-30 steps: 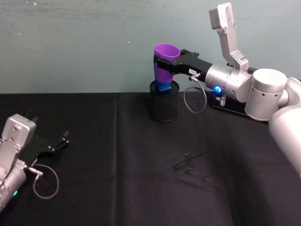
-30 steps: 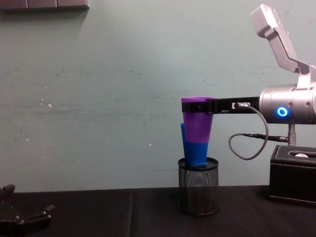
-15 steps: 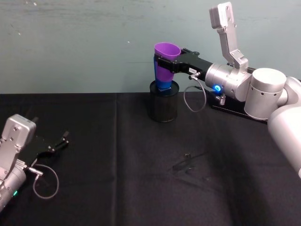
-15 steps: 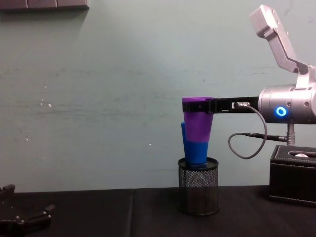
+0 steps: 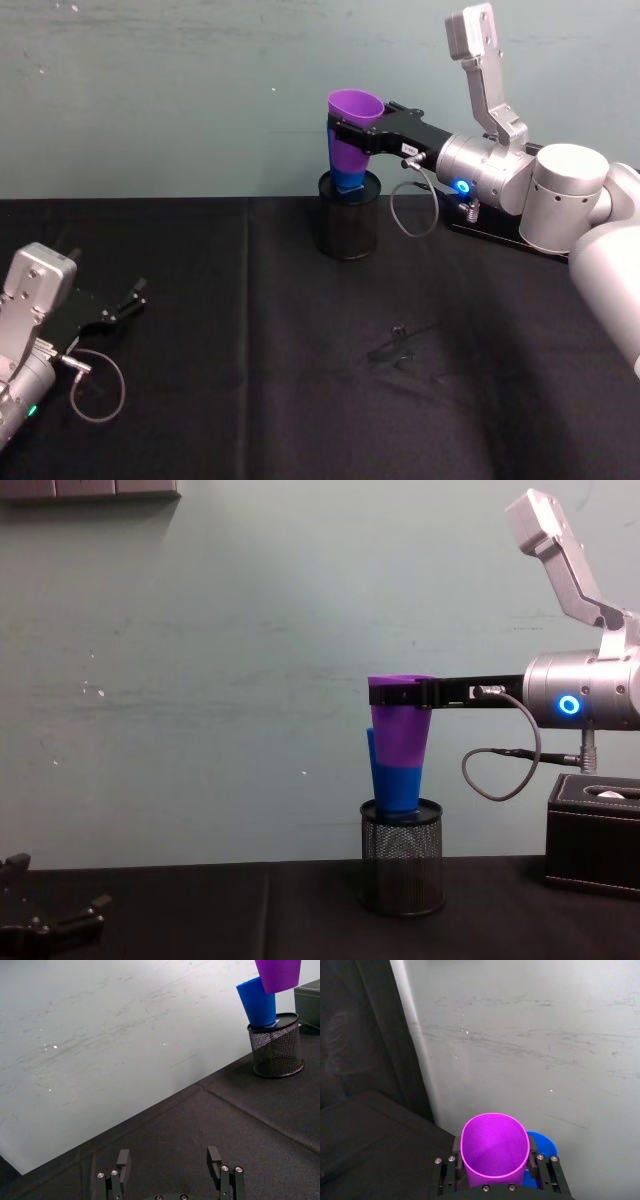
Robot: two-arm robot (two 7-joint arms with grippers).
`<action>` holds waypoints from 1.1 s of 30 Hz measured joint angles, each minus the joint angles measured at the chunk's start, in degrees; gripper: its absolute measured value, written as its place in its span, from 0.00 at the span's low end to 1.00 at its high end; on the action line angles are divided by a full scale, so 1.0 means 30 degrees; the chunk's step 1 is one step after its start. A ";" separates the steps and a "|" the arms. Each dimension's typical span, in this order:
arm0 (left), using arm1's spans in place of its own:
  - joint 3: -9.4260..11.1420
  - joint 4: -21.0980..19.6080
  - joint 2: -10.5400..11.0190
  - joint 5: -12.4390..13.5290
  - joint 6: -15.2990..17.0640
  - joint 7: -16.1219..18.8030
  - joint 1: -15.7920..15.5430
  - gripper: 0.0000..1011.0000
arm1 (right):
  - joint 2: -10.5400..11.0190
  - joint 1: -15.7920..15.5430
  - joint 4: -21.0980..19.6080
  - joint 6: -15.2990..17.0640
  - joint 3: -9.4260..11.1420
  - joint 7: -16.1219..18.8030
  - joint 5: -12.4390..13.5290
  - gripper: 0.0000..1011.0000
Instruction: Pick up one cup with a gripper and tap it against the other cup.
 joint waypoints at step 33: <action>0.0000 0.0000 0.0000 -0.0001 0.0000 0.0000 0.0000 0.99 | 0.0016 -0.0027 -0.0044 0.0030 -0.0021 -0.0013 0.0011 0.71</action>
